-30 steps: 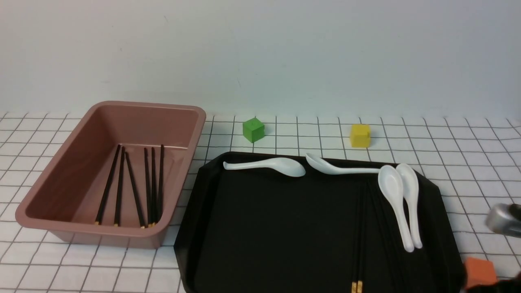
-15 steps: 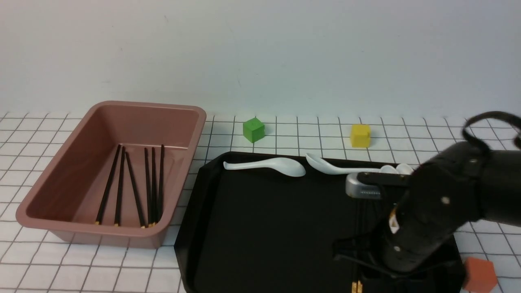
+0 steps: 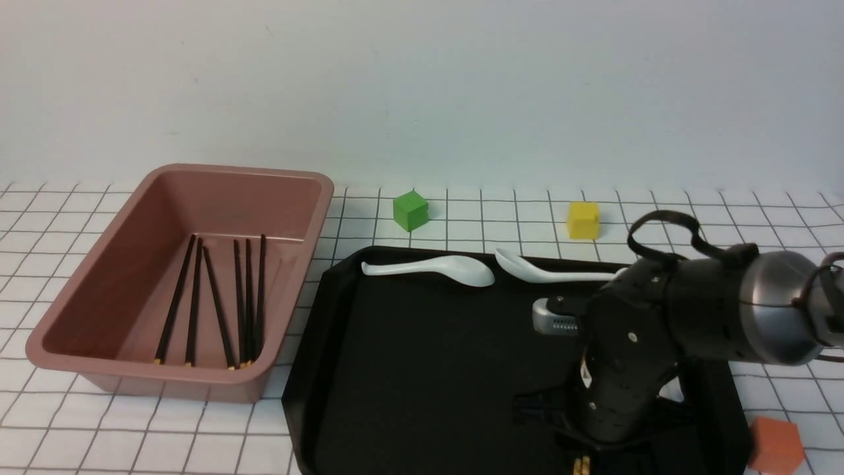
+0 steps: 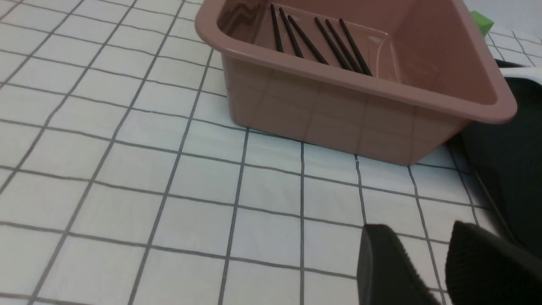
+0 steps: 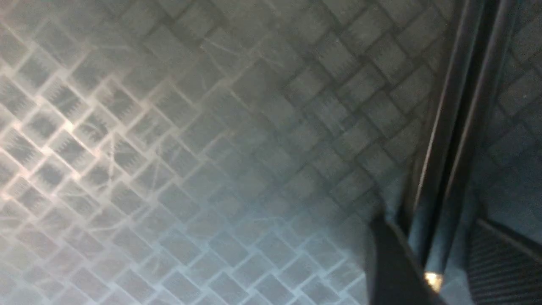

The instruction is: On white black tablecloth take chopsticks from black tray and put them in box.

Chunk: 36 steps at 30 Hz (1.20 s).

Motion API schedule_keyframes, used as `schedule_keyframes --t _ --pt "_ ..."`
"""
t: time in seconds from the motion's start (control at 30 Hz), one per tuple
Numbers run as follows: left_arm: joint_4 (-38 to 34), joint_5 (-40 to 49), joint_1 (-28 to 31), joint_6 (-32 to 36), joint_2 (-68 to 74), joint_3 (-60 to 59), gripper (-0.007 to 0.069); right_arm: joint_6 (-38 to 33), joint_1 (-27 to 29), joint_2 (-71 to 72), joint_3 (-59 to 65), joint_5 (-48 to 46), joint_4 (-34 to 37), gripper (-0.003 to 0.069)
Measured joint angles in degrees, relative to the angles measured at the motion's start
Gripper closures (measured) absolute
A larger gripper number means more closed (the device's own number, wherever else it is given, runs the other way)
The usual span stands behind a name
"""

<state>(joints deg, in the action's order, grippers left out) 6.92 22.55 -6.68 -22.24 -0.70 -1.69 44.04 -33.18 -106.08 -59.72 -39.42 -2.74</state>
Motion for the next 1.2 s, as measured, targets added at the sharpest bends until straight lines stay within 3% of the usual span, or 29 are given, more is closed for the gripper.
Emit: schedule_keyframes --t 0.13,0.43,0.67,0.9,1.1,1.2 --pt "0.0 0.0 0.0 0.0 0.0 0.0 0.0386 -5.51 0.0 -0.08 -0.18 0.59 3.93 0.0518" --pt "0.0 0.0 0.0 0.0 0.0 0.0 0.0386 -14.26 -0.01 5.98 -0.53 -4.29 14.85 0.0515" --pt "0.0 0.0 0.0 0.0 0.0 0.0 0.0386 -32.48 -0.65 9.96 -15.03 -4.32 33.59 0.0515" --pt "0.0 0.0 0.0 0.0 0.0 0.0 0.0386 -53.51 -5.95 -2.55 -34.28 3.51 46.37 0.0515" --pt "0.0 0.0 0.0 0.0 0.0 0.0 0.0386 -57.69 -9.22 -17.04 -48.71 5.23 47.31 0.0512" --pt "0.0 0.0 0.0 0.0 0.0 0.0 0.0386 -57.81 -9.55 -22.99 -54.35 4.21 47.31 0.0474"
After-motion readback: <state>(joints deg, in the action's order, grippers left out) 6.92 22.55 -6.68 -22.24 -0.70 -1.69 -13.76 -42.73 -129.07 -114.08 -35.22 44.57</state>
